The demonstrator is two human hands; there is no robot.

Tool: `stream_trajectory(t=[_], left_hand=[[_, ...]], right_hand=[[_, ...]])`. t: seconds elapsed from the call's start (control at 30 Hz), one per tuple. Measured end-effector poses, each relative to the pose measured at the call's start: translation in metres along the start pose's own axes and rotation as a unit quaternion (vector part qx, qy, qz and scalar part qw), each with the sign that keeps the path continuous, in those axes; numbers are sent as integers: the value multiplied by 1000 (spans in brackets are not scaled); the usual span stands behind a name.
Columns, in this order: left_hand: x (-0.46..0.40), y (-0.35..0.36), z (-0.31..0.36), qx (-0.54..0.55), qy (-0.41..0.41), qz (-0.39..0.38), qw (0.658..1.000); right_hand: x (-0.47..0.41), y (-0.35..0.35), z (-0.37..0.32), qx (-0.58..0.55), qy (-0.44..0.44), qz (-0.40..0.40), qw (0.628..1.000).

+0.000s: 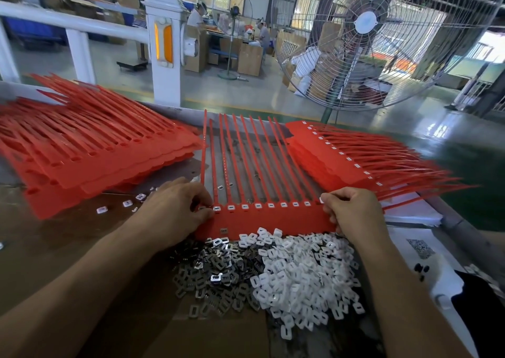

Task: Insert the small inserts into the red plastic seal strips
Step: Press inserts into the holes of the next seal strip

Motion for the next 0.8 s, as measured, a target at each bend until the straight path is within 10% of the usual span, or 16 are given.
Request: stream_trajectory(t=[0.8], left_hand=[[-1, 2, -3, 1, 1, 2, 1000]], right_hand=[[-3, 13, -12, 180, -11, 4, 984]])
Point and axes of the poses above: each hand's wrist, its own x-axis away from the middle knuckle, its own y-axis out of the palm, z = x × y, the point moved 3 cm from there along -x, towards the middle knuckle, and after that the axes turned 2 degrees about -x, right-handed, at the moved point
